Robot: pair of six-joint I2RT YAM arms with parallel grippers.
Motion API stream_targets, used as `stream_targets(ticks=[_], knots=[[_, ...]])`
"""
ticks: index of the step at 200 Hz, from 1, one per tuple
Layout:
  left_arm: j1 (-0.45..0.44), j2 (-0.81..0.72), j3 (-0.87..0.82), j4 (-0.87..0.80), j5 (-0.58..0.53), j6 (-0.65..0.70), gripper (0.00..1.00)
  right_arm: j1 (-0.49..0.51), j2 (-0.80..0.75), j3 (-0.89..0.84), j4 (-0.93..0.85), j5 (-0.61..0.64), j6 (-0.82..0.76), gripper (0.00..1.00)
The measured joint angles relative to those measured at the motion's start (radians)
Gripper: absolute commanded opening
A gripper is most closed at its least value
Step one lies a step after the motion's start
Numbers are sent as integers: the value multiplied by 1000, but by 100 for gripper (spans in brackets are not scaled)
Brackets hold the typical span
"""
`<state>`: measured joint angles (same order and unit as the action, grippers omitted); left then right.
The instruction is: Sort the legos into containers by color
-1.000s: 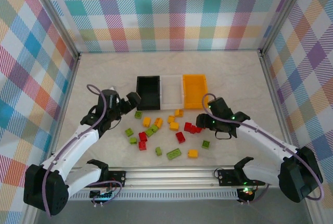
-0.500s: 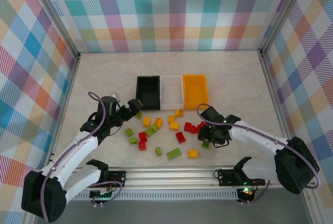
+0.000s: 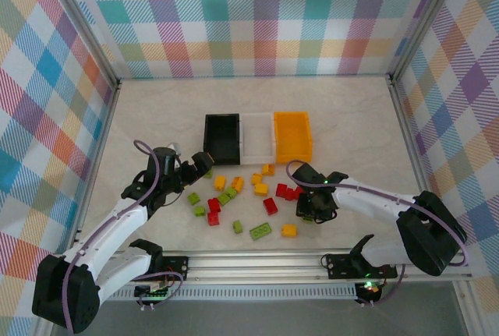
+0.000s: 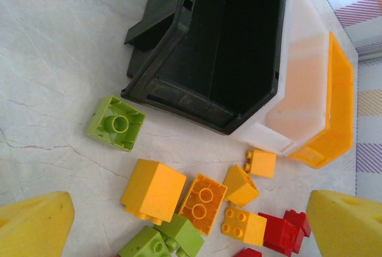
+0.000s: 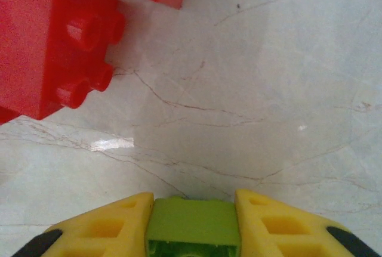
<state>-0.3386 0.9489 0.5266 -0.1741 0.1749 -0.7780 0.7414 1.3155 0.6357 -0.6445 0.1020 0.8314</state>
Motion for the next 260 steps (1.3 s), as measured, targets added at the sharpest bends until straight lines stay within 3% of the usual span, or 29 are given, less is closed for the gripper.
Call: stream_targets(ticks=[40,69,89,126,166,184,216,260], knots=[[0,21,6,-10,-1,0,100,0,-23,38,-21,-4,-18,30],[0,24,15,-9,0,1,100,-29,-40,196,-40,17,-93,32],[0,24,15,-12,1,1,100,-101,-14,330,-15,32,-166,33],[0,5,15,-24,4,4,100,-224,193,547,71,58,-277,34],[0,-10,15,-51,3,5,100,-278,461,724,108,78,-344,36],[0,-6,15,-63,3,5,100,-287,528,760,111,84,-352,43],[0,9,16,-78,3,19,100,-291,573,783,110,90,-368,63],[-7,63,74,-151,-5,79,93,-290,564,793,123,89,-369,67]])
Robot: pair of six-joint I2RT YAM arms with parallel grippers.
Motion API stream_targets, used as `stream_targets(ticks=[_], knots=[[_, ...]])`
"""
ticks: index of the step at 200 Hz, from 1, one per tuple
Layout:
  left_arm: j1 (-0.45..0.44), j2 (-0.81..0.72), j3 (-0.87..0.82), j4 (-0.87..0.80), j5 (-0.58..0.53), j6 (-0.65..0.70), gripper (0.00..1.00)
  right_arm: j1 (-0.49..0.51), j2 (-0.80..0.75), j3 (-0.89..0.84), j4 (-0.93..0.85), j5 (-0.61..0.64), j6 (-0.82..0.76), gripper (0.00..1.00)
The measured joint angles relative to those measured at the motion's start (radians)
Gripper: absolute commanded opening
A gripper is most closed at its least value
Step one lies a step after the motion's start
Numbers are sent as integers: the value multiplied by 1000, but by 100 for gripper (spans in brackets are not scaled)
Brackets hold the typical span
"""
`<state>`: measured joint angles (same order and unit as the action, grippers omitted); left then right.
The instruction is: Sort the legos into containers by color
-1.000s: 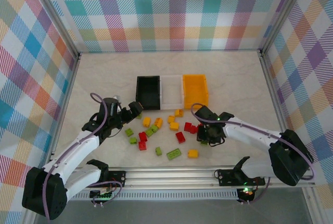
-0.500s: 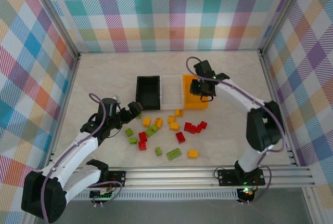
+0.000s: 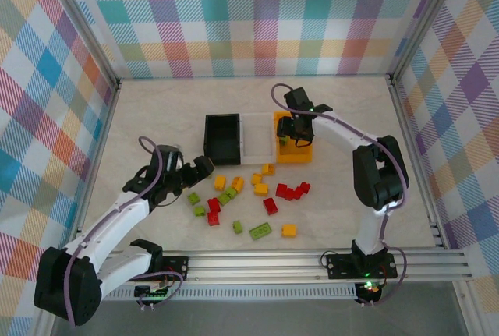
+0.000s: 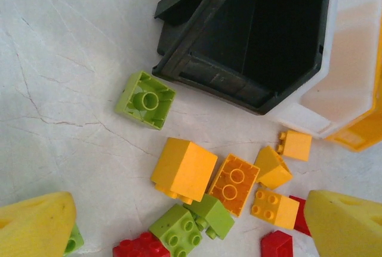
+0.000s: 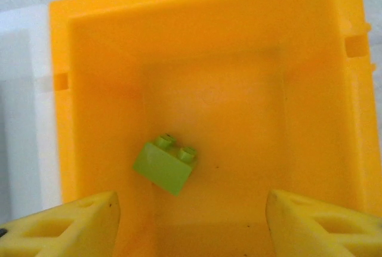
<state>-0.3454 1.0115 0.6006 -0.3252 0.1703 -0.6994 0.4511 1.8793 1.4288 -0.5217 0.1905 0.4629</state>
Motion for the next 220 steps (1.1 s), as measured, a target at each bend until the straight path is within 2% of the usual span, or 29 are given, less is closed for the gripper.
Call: stream_targets(ticks=[27,56,77,100,122,173,210,220], knots=[[-101,79,98,-70,-68,72,84,11,-66,-31,23,0,0,67],[-272,273,257,-152,-203,155,77,25,-178,-124,67,-1,1,67],[-331,394,302,-174,-292,188,72,28,-232,-185,84,-3,3,68],[-341,472,303,-187,-354,201,65,30,-268,-243,96,-3,4,68],[-341,515,304,-193,-398,204,63,30,-293,-283,105,-3,4,68],[-341,596,304,-153,-418,207,56,30,-338,-320,127,0,7,69],[-341,622,304,-114,-419,212,42,30,-349,-322,134,0,8,69],[-341,622,304,-113,-419,211,35,30,-352,-323,135,0,8,69]])
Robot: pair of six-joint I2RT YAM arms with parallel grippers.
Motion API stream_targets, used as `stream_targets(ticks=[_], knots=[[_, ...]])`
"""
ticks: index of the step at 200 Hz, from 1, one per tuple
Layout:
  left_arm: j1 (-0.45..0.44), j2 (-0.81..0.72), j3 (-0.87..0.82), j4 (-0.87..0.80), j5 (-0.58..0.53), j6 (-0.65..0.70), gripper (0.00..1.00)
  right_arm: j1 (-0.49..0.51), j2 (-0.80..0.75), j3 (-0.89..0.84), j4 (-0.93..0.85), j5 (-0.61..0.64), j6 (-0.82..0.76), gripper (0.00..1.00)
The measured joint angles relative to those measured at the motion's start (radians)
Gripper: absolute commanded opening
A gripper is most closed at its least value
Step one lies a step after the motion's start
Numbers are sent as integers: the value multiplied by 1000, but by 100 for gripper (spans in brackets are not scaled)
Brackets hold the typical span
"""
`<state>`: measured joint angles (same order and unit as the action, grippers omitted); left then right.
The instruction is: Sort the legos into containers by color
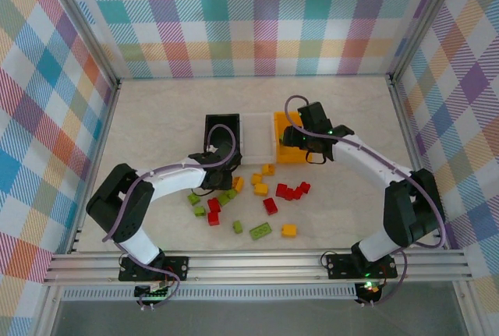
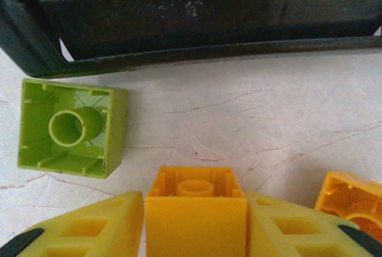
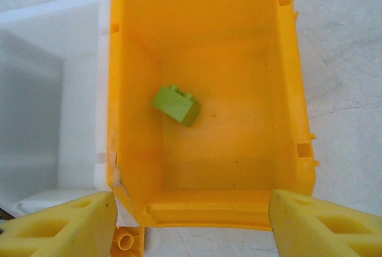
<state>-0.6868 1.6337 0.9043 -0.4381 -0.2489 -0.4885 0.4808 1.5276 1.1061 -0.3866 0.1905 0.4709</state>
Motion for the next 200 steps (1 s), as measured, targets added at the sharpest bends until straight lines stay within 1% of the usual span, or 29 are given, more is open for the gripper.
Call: stream_targets(ticks=[18,35,52,63,74,93,114,127,158,169,184,200], knots=[[0,-2,0,3,3,4,28,0,-7,0,1,0,0,68],[0,-20,0,1,13,-1,24,0,-16,-1,2,0,0,68],[0,-75,-1,-6,32,-10,24,0,-27,-10,7,0,1,68],[0,-134,0,-7,45,-15,26,0,-37,-26,9,0,4,68],[1,-198,8,-13,53,-19,26,0,-45,-45,10,-1,8,68],[20,-237,76,-39,67,-20,23,0,-50,-74,12,-1,13,68],[82,-185,180,-34,72,-19,21,0,-54,-109,17,-8,19,68],[124,-117,246,-32,64,-19,20,0,-63,-129,18,-9,19,68],[180,51,360,-35,20,-20,18,0,-106,-158,18,-15,19,68],[195,93,378,-35,14,-24,23,0,-132,-169,18,-16,19,69],[206,126,389,-40,12,-31,41,0,-163,-183,19,-19,20,70],[208,140,391,-42,16,-48,56,0,-187,-201,19,-25,22,71]])
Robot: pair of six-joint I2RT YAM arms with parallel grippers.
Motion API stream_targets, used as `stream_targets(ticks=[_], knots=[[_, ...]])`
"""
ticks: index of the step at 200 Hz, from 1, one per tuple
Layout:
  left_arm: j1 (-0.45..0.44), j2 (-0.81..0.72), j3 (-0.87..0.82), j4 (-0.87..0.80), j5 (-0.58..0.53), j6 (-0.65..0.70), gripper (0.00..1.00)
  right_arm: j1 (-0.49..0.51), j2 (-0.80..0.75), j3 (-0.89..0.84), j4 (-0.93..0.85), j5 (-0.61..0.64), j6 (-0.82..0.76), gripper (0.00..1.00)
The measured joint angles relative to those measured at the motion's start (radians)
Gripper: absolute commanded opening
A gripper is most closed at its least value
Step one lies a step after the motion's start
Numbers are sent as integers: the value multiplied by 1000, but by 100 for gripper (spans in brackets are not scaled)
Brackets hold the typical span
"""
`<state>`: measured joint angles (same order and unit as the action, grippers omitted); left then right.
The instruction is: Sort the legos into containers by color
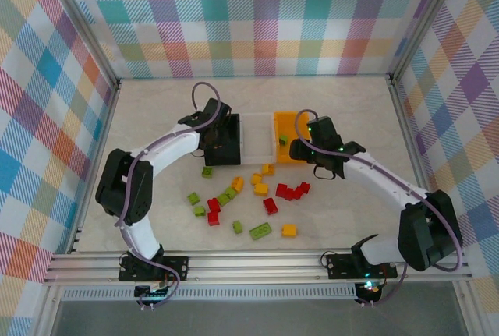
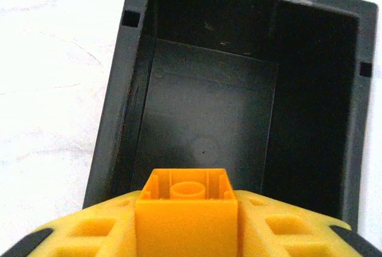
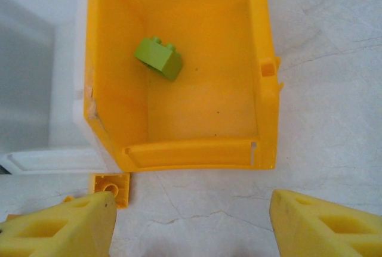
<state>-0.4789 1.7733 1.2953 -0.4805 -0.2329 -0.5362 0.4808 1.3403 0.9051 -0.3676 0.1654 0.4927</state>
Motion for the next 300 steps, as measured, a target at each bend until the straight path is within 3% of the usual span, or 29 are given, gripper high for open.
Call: stream_targets(ticks=[40,72,125,166,214,300], knots=[[-2,-26,-2,11,32,-19,81,0,-18,-33,-3,-26,0,69],[-13,-188,-52,37,85,-29,100,15,-29,-65,-14,-87,-8,69],[-71,-483,-248,118,174,-61,100,201,-18,-85,-57,-110,-29,69],[-82,-578,-452,127,192,-101,100,274,108,-60,-64,-57,-48,69],[-82,-628,-521,129,190,-116,100,318,232,-13,-64,13,-76,62],[-82,-639,-534,138,187,-123,100,348,252,4,-71,78,-90,33]])
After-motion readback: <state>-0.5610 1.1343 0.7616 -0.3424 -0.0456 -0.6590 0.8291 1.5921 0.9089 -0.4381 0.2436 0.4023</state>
